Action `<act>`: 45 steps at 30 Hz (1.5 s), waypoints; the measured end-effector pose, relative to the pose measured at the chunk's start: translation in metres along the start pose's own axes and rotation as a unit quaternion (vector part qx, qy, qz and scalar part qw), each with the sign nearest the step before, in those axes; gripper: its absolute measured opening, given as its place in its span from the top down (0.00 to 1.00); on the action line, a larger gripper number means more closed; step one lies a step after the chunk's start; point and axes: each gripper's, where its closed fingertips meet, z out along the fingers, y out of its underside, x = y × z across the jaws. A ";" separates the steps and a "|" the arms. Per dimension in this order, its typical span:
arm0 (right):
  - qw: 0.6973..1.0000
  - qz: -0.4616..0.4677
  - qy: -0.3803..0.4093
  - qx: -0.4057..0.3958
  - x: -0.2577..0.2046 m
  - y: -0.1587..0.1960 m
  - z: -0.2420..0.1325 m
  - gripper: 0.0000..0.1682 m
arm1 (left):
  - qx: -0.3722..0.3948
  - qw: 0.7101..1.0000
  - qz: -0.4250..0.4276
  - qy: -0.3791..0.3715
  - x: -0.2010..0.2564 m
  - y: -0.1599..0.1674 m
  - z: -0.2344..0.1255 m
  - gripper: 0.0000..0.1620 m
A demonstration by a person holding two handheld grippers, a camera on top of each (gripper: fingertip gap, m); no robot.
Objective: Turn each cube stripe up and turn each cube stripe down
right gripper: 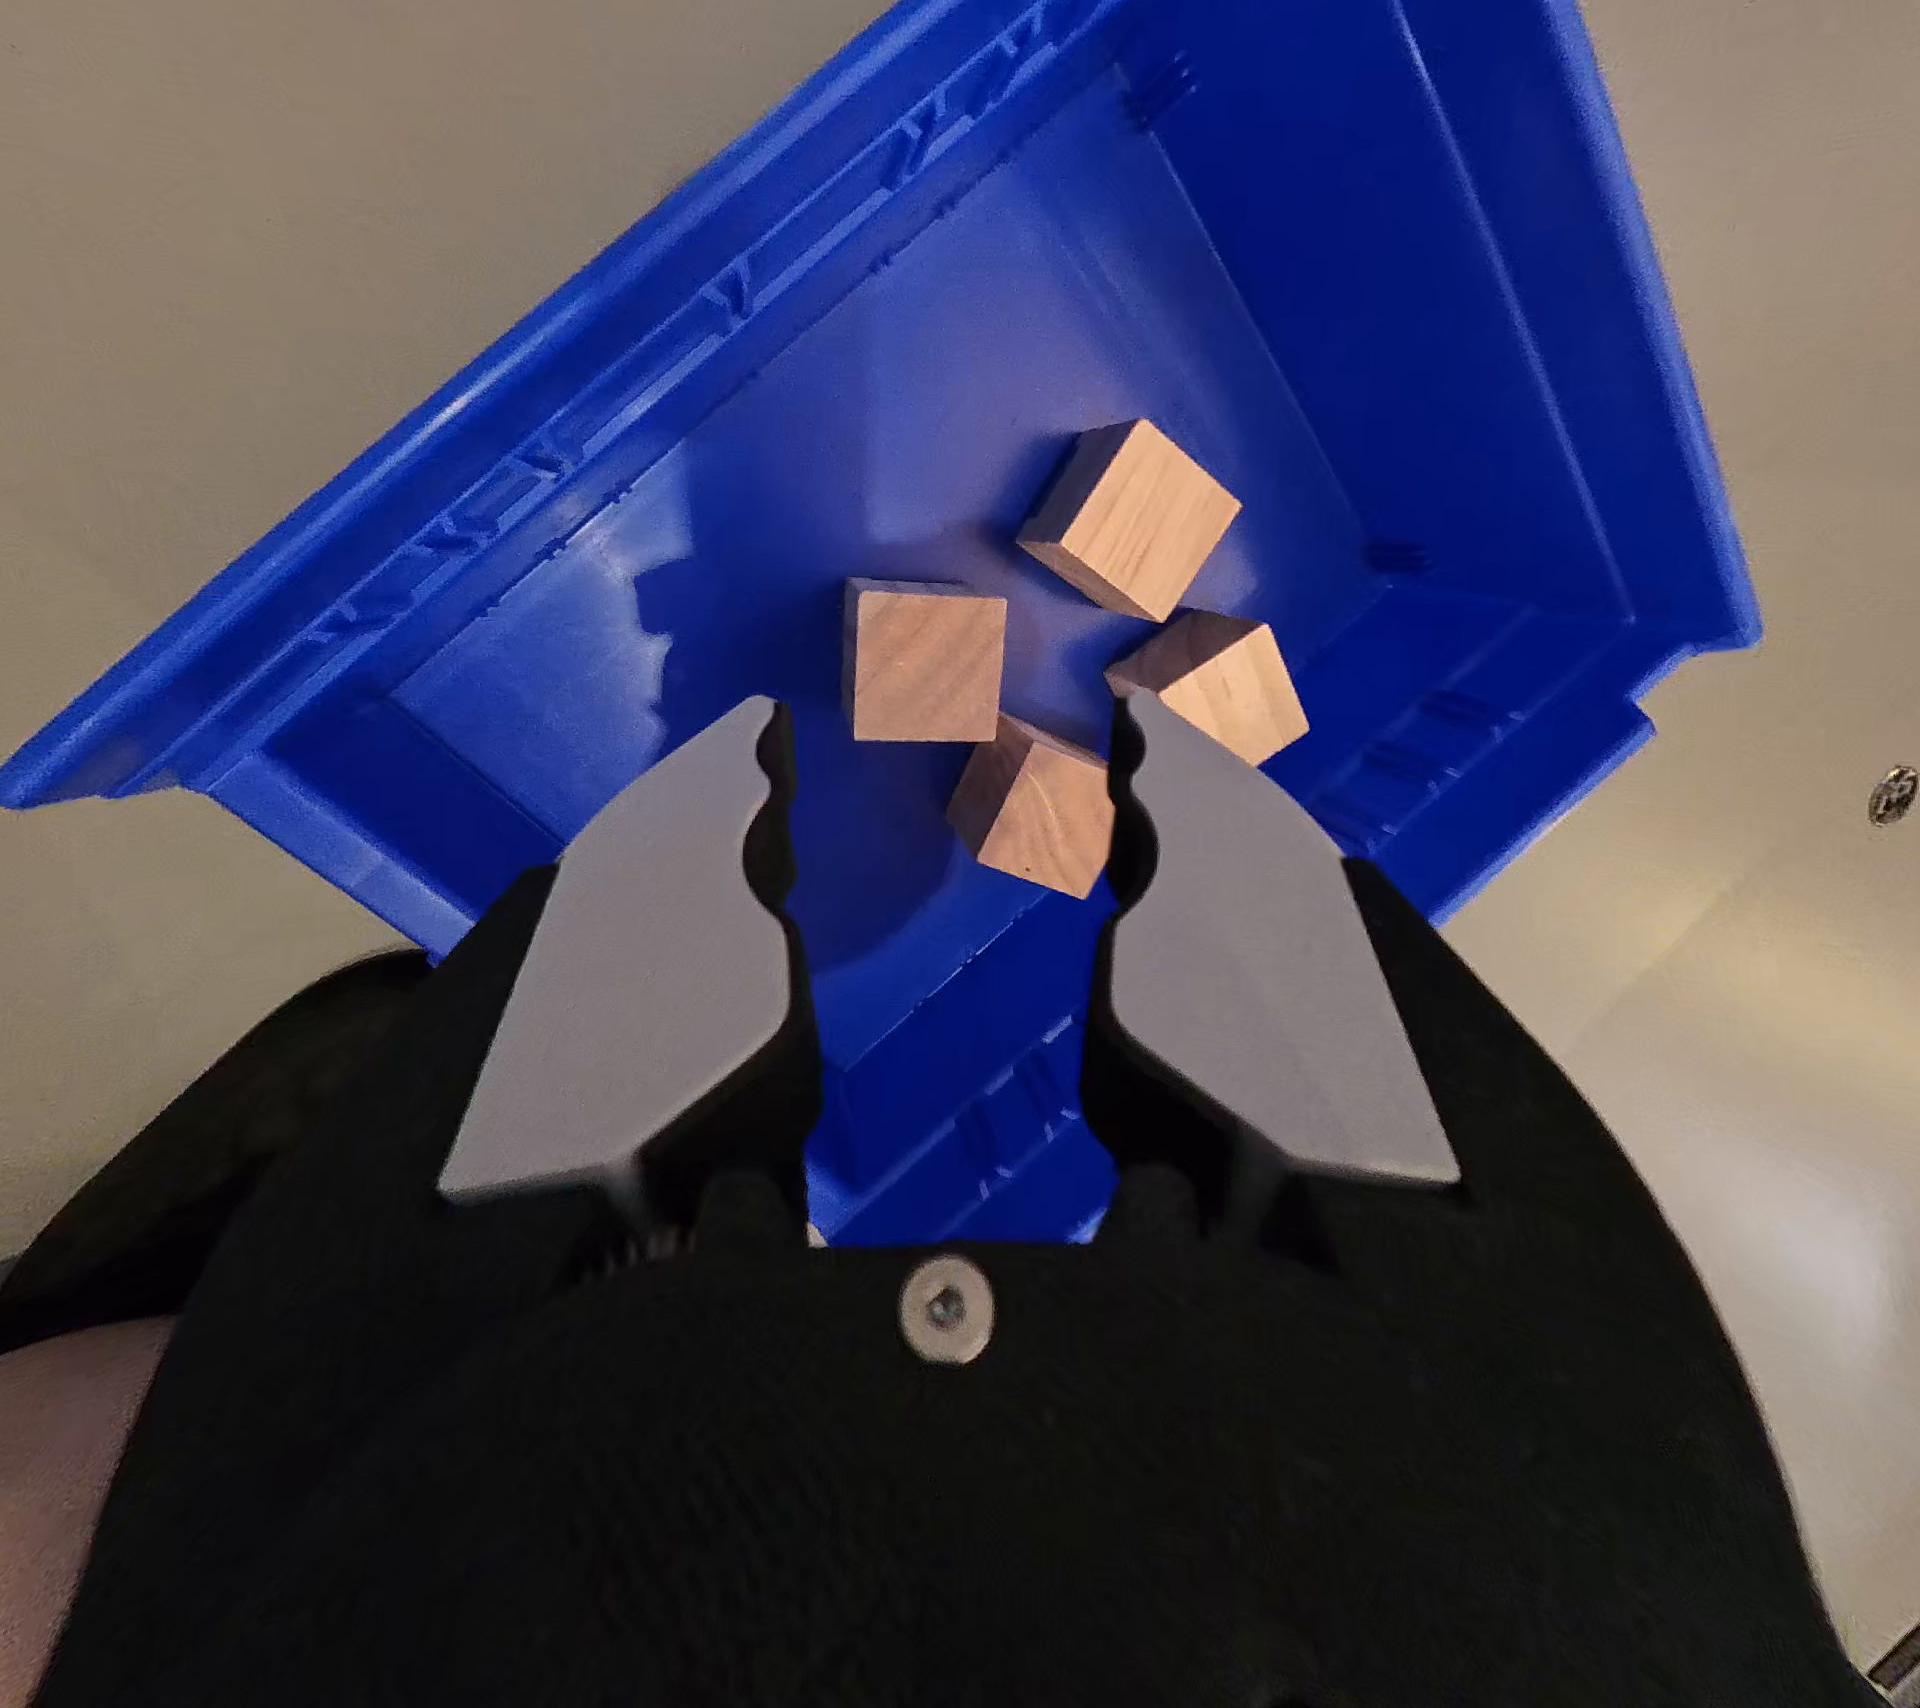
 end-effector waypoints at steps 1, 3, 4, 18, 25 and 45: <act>1.000 0.000 0.000 -0.001 0.000 0.002 -0.001 0.64 | -0.001 1.000 -0.002 0.001 -0.001 0.000 0.003 0.56; 1.000 0.000 0.001 -0.004 0.001 0.004 -0.001 0.64 | 0.000 1.000 -0.017 0.024 0.004 -0.001 0.009 0.55; 1.000 0.000 0.002 -0.005 0.001 0.005 -0.001 0.64 | 0.004 0.999 -0.022 0.035 0.006 -0.003 0.011 0.56; 1.000 -0.002 0.016 -0.019 0.005 0.007 0.003 0.65 | -0.039 0.998 -0.009 0.049 0.004 0.007 0.021 0.72; 0.990 0.016 0.128 0.064 0.030 -0.028 -0.033 0.66 | 0.101 0.992 -0.064 0.050 -0.030 -0.029 -0.062 0.72; 0.757 -0.247 0.100 0.597 -0.181 -0.214 -0.141 0.62 | 0.431 0.688 0.044 0.582 0.167 -0.220 -0.226 0.72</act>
